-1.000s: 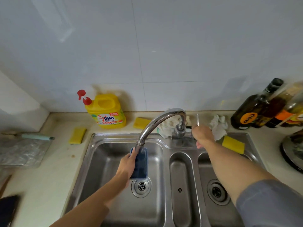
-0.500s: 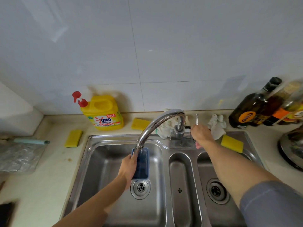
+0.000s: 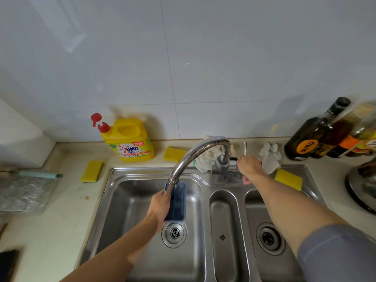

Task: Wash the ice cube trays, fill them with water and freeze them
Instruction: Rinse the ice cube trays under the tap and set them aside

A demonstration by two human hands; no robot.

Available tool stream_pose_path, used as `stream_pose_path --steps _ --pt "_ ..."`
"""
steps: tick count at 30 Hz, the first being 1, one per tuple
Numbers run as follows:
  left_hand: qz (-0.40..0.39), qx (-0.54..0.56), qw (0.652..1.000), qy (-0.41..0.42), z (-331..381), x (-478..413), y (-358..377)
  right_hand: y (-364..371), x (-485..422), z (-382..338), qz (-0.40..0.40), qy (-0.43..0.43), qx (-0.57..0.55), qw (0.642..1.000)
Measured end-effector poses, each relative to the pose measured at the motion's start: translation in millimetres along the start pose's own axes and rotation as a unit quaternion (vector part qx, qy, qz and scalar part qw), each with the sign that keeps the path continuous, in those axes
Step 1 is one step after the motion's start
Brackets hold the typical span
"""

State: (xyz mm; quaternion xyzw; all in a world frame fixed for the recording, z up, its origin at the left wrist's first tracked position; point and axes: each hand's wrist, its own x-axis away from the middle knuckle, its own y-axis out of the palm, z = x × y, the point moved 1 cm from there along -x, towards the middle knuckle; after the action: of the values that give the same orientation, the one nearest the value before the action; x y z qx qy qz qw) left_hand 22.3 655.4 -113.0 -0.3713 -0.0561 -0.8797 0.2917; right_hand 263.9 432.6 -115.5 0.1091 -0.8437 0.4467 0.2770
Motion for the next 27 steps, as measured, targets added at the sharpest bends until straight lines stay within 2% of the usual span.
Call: stream_pose_path --steps 8,13,17,20,22,27 --pt "0.004 -0.012 1.0 -0.003 2 -5 1 -1 1 3 -0.009 0.003 -0.001 1.0" --pt "0.005 -0.038 0.999 -0.006 0 -11 1 1 4 3 0.027 0.0 -0.05 0.998" --pt "0.005 -0.044 0.999 -0.001 -8 -13 -2 -1 17 6 0.065 -0.063 0.014 0.996" --pt "0.002 -0.038 0.999 0.003 -13 -13 -4 3 28 13 0.095 -0.122 0.112 0.982" --pt "-0.005 -0.023 1.0 0.001 -13 -14 -4 9 38 18 0.117 -0.145 0.129 0.974" --pt "-0.018 0.046 0.998 -0.037 -11 -12 -2 29 80 17 0.084 -0.186 0.165 0.965"
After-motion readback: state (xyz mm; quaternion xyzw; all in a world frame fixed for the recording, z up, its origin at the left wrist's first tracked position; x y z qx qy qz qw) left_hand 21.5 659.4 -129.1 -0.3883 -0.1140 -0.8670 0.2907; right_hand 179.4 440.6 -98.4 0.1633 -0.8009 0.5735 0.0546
